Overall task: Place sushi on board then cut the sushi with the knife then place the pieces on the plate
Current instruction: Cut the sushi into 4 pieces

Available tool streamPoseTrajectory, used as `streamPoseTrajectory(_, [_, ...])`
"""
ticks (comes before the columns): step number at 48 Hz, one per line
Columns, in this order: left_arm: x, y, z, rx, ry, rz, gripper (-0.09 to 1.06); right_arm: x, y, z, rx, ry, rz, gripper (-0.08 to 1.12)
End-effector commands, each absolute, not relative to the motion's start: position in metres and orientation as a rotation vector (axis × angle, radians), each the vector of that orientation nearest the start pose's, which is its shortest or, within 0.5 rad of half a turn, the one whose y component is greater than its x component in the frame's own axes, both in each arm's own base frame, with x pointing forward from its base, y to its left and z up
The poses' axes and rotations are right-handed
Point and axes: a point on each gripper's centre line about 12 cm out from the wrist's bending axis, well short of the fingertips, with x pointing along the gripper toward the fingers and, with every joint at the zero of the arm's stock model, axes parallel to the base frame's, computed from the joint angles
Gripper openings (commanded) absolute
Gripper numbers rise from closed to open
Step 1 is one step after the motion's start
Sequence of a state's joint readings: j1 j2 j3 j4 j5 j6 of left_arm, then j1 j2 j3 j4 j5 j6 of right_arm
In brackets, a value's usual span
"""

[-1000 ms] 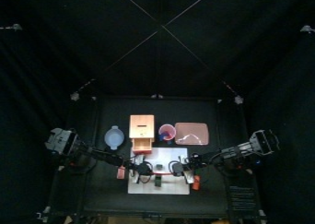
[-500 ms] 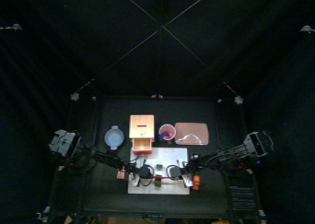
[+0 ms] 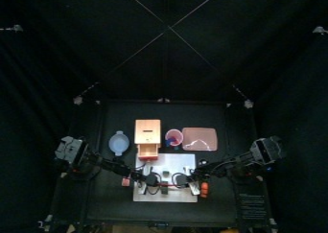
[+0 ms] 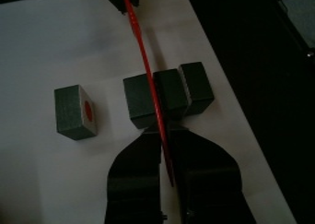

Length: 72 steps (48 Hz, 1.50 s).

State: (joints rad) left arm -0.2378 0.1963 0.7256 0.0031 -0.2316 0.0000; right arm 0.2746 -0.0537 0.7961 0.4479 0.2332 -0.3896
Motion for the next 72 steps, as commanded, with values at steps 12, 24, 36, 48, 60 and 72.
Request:
streamPoseTrajectory(12, [0.377, -0.09, 0.08, 0.102, 0.785, -0.226, 0.39, 0.319, 0.108, 0.128, -0.057, 0.969, 0.34, 0.42])
streamPoseTrajectory(24, [0.378, -0.089, 0.083, 0.11, 0.801, -0.228, 0.39, 0.318, 0.106, 0.131, -0.066, 0.963, 0.343, 0.42])
streamPoseTrajectory(36, [0.381, -0.077, 0.085, 0.117, 0.799, -0.207, 0.39, 0.321, 0.094, 0.132, -0.085, 0.956, 0.321, 0.42])
streamPoseTrajectory(48, [0.383, -0.075, 0.094, 0.121, 0.774, -0.206, 0.39, 0.322, 0.093, 0.137, -0.092, 0.947, 0.325, 0.42])
streamPoseTrajectory(60, [0.384, -0.079, 0.119, 0.121, 0.711, -0.216, 0.39, 0.321, 0.095, 0.157, -0.093, 0.899, 0.338, 0.42])
streamPoseTrajectory(72, [0.382, -0.092, 0.141, 0.128, 0.652, -0.25, 0.39, 0.314, 0.104, 0.176, -0.039, 0.876, 0.364, 0.42])
